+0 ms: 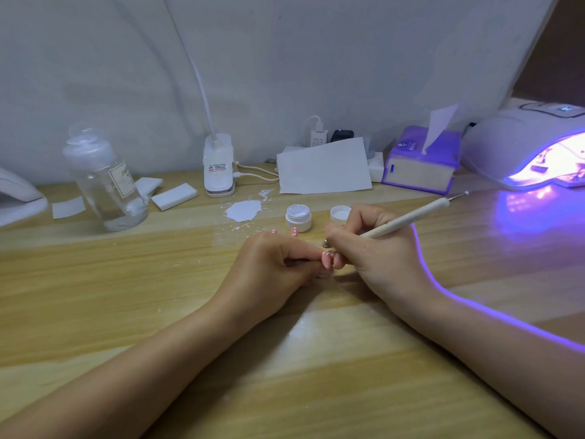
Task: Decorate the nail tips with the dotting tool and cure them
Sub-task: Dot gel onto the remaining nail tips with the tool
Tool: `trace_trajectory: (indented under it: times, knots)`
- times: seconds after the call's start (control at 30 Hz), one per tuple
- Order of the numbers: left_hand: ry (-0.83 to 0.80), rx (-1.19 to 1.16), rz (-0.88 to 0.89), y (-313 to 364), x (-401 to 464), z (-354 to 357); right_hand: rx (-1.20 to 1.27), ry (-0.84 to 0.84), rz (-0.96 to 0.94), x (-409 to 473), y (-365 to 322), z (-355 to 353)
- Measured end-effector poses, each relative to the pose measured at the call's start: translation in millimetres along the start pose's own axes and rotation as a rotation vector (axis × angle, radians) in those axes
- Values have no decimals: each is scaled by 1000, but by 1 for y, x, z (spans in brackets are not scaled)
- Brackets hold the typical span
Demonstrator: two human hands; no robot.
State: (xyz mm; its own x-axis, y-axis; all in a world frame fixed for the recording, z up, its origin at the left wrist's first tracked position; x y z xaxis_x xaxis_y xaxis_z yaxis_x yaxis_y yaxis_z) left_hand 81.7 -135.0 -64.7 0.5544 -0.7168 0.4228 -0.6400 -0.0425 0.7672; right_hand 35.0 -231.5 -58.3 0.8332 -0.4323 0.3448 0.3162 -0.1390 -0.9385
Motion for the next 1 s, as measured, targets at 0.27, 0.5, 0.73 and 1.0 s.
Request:
trace_trajectory:
  times: [0.27,0.5,0.73,1.0]
  knots:
    - [3,24,-2,0,0,-1,-3,-6,-7,0,-1,0]
    - [3,16,-9,0,0,0,-6,-13,0,0,0,1]
    - [9,19,-5,1,0,-1,-12,-1,-2,0,0,0]
    - [1,50,8,3,0,0,-14,1,7,1,2,-1]
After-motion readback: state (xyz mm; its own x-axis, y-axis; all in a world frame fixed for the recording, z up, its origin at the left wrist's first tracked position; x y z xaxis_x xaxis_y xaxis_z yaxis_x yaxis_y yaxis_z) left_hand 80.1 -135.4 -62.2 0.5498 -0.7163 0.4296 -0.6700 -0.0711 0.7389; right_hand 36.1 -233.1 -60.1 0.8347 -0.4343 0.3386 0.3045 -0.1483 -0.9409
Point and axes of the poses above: each hand's wrist, its own x-axis towards the middle knuckle, its own z-axis out of the palm, y = z × x, the point moved 9 cm from there along x, towards the middle knuckle, and after that the axes turned 3 degrees about -x, right-handed, at the moved point
